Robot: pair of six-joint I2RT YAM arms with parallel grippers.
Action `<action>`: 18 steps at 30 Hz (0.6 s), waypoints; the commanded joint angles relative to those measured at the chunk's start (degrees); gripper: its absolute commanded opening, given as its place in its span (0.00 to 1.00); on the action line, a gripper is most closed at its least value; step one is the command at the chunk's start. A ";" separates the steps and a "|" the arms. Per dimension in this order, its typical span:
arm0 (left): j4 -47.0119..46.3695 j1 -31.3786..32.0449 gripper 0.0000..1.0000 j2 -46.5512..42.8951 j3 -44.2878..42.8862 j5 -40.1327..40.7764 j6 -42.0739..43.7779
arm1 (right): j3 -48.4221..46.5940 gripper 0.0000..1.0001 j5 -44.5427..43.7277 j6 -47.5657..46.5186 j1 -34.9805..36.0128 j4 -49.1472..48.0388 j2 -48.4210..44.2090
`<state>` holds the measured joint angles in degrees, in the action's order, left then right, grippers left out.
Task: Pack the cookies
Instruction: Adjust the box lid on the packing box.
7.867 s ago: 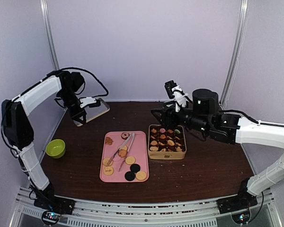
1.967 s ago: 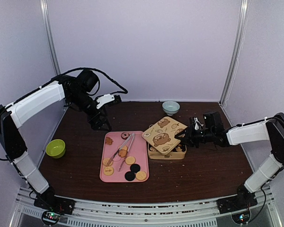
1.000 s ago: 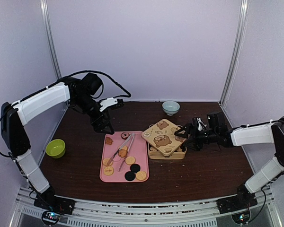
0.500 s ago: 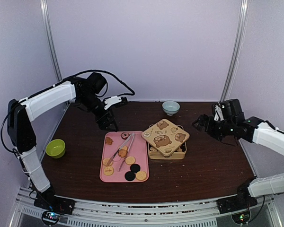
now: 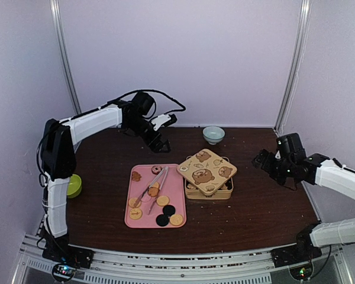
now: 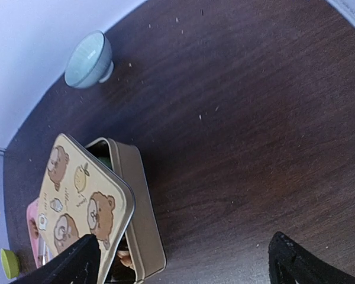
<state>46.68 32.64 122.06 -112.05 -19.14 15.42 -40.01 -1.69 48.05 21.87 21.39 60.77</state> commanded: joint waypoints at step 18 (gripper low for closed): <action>-13.97 5.56 0.90 9.16 1.07 8.21 -8.98 | -6.67 0.72 14.30 7.10 6.70 -17.12 26.03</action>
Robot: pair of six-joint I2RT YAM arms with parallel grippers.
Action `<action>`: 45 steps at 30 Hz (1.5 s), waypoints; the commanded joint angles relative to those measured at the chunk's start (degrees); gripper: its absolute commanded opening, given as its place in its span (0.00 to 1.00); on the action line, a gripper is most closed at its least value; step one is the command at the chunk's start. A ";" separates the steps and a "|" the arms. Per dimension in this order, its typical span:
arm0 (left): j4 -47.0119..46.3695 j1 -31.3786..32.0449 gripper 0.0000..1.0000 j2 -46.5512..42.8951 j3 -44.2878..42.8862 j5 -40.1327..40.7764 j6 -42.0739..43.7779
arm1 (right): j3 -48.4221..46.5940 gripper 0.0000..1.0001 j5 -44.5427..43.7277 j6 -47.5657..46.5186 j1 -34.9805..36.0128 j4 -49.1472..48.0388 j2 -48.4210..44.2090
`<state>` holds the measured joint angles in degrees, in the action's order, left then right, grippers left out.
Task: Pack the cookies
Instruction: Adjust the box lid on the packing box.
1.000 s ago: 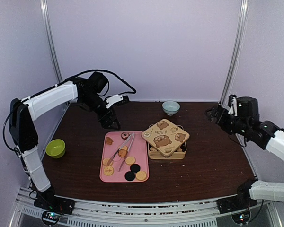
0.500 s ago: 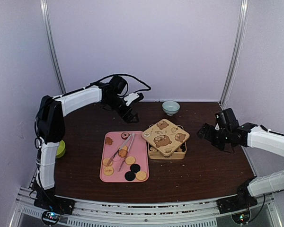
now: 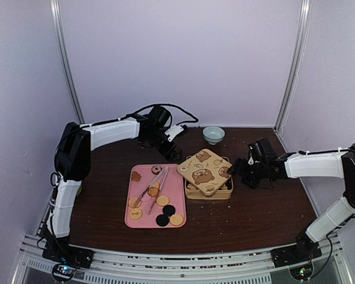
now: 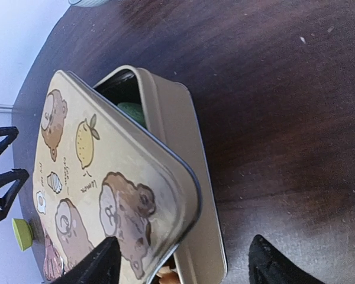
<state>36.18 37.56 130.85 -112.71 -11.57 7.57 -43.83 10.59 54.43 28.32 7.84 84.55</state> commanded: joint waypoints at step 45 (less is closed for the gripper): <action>-3.38 6.99 0.82 -7.54 14.28 -0.21 4.64 | -22.08 0.44 -4.74 -18.26 -2.96 18.61 16.06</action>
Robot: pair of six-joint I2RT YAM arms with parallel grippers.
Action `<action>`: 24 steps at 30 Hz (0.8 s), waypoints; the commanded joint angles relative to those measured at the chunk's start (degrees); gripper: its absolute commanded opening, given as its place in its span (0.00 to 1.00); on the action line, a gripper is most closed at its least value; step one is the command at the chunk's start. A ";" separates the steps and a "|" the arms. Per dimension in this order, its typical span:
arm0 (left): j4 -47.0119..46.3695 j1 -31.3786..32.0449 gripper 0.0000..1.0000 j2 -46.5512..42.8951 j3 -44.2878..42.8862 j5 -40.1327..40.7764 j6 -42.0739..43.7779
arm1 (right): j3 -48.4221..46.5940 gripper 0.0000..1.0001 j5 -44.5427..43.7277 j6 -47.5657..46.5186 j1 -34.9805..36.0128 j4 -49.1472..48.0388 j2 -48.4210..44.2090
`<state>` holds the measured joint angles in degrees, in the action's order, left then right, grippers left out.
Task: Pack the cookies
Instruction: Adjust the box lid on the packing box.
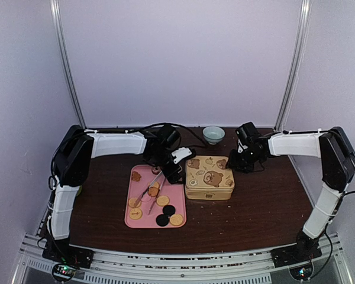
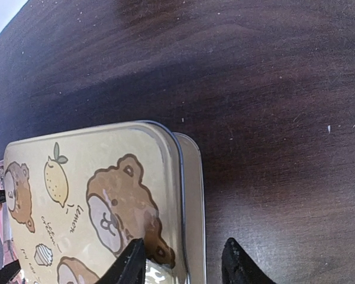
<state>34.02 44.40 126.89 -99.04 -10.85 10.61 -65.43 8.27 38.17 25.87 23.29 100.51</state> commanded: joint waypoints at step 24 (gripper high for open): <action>4.01 -0.27 0.82 -11.03 2.63 -5.57 1.84 | 10.75 0.36 -0.03 -2.35 2.83 -2.56 -9.06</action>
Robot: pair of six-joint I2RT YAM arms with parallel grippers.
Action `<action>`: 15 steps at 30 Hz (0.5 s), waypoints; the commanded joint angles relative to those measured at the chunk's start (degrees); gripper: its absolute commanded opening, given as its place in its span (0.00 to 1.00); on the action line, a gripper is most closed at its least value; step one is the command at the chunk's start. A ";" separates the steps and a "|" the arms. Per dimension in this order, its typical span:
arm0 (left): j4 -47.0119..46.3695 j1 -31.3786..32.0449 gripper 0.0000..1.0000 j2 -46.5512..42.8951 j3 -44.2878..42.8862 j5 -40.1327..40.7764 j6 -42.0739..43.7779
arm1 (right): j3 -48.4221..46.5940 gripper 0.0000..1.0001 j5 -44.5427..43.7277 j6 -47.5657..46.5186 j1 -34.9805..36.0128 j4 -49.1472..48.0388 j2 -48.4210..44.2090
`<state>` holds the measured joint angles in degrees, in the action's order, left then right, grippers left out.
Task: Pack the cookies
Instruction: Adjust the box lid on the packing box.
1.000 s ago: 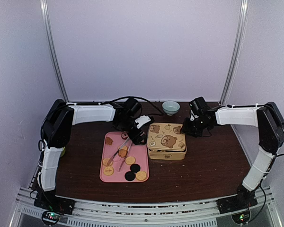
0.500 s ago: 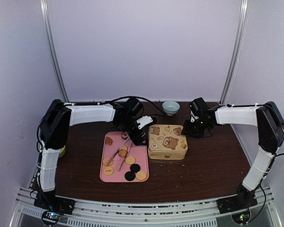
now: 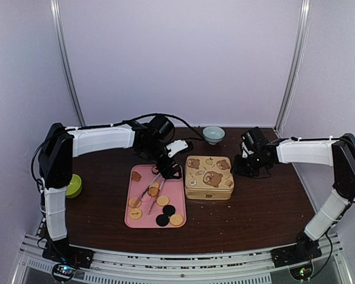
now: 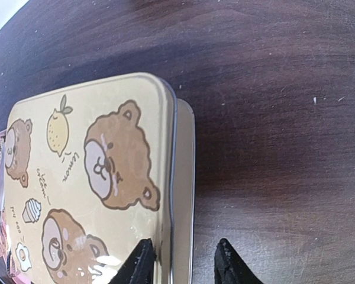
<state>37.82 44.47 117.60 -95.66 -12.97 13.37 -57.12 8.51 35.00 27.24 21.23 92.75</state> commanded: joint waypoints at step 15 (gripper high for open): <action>-1.66 1.65 0.82 5.85 -6.65 -1.99 -2.54 | 6.07 0.31 -0.91 0.95 4.27 -0.30 -4.75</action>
<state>37.28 44.93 121.25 -101.12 -14.81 11.31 -52.84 8.47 35.94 29.74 17.74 89.84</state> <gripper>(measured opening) 0.821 0.322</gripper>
